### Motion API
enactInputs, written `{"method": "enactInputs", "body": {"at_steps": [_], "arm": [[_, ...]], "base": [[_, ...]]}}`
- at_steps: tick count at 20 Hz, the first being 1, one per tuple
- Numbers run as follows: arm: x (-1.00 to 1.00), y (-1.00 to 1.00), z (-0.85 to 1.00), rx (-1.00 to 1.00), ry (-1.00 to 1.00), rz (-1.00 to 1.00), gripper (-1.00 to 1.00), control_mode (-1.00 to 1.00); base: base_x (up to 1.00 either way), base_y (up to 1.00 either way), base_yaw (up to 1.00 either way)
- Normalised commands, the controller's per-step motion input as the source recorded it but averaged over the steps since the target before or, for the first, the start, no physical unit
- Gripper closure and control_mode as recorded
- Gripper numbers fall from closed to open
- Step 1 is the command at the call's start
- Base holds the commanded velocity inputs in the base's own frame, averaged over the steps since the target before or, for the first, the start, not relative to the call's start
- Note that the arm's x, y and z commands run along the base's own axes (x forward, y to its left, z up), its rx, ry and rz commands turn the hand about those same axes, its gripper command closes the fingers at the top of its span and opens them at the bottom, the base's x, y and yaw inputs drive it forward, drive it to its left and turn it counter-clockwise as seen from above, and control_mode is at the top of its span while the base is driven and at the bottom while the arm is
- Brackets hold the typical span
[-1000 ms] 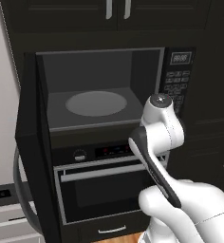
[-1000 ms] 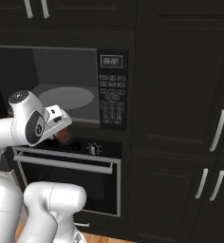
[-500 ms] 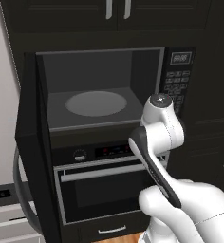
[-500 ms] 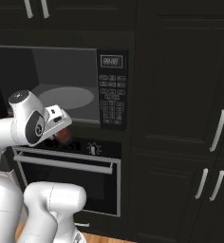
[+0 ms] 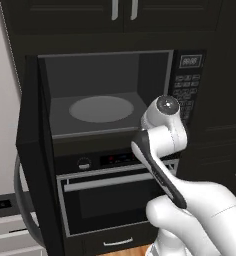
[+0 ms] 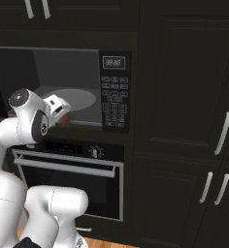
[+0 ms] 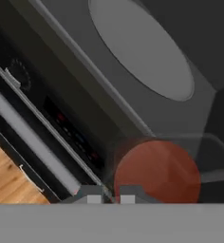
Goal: Place the microwavable item in the microwave. Then, close the microwave door and press the start button.
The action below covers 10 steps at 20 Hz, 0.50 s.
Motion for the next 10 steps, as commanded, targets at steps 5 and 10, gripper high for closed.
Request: {"method": "enactInputs", "body": {"at_steps": [5,10], "arm": [[0.75,0.52,0.20,-0.04,-0.05,0.09,1.00,-1.00],[0.78,0.50,0.19,-0.06,0.02,0.08,1.00,-1.00]], "base": [[0.00,0.00,0.00],[0.00,0.00,0.00]]}}
